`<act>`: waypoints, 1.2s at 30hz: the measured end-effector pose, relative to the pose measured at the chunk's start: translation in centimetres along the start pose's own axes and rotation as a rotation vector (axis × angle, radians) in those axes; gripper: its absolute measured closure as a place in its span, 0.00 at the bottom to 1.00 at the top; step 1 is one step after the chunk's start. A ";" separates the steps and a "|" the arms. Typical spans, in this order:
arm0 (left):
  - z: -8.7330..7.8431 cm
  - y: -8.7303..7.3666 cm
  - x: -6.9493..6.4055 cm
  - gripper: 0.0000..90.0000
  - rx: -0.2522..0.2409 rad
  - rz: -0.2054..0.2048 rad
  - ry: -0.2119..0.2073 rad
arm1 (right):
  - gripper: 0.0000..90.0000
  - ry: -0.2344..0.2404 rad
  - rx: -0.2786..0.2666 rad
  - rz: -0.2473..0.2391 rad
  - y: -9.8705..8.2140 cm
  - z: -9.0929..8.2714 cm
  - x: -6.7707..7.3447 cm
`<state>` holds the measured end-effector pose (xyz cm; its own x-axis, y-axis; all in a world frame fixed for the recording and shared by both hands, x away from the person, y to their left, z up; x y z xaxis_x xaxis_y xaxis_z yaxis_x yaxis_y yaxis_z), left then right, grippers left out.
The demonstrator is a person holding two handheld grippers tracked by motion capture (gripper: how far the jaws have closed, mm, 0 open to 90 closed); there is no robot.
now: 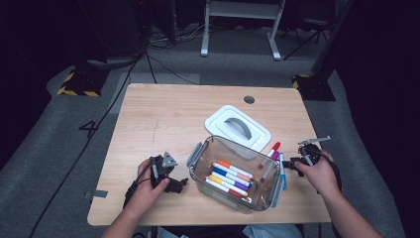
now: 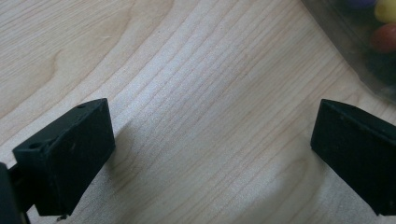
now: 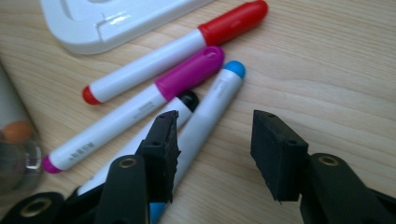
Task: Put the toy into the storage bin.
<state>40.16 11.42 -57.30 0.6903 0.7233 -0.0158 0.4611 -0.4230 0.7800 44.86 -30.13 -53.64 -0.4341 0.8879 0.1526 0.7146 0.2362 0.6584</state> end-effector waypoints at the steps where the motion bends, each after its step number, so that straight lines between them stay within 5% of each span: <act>1: 0.0 0.0 0.0 0.00 0.000 -0.001 0.000 | 0.58 0.010 0.006 -0.009 -0.1 0.2 0.5; 6: 0.0 0.0 0.0 0.00 0.000 0.000 0.000 | 0.62 -0.011 0.050 -0.031 -0.8 0.9 0.3; 10: 0.0 0.0 0.0 0.00 0.000 0.000 0.000 | 0.79 -0.088 0.080 -0.071 -1.2 0.6 -1.1; 16: 0.0 0.0 0.0 0.00 0.000 0.000 0.000 | 0.85 -0.122 0.090 -0.039 -1.4 0.1 -2.0; 23: 0.0 0.0 0.0 0.00 0.000 0.000 0.000 | 0.86 -0.075 0.057 0.031 -1.0 -0.5 -2.3; 36: 0.0 0.0 0.0 0.00 0.000 0.000 0.000 | 0.86 -0.025 -0.053 0.013 4.0 -4.9 -0.6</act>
<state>40.16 11.42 -57.30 0.6904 0.7232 -0.0161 0.4612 -0.4229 0.7800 45.30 -31.68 -47.52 -0.4111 0.9003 0.1432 0.6897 0.2045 0.6946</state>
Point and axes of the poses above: each handheld gripper's, and its own axes: z roughly forward along the jaws, y roughly out of its top, x roughly to its left, the point moved 9 cm from there along z, roughly forward along the jaws, and after that the axes turned 10 degrees about -x, right-handed, at the moved point
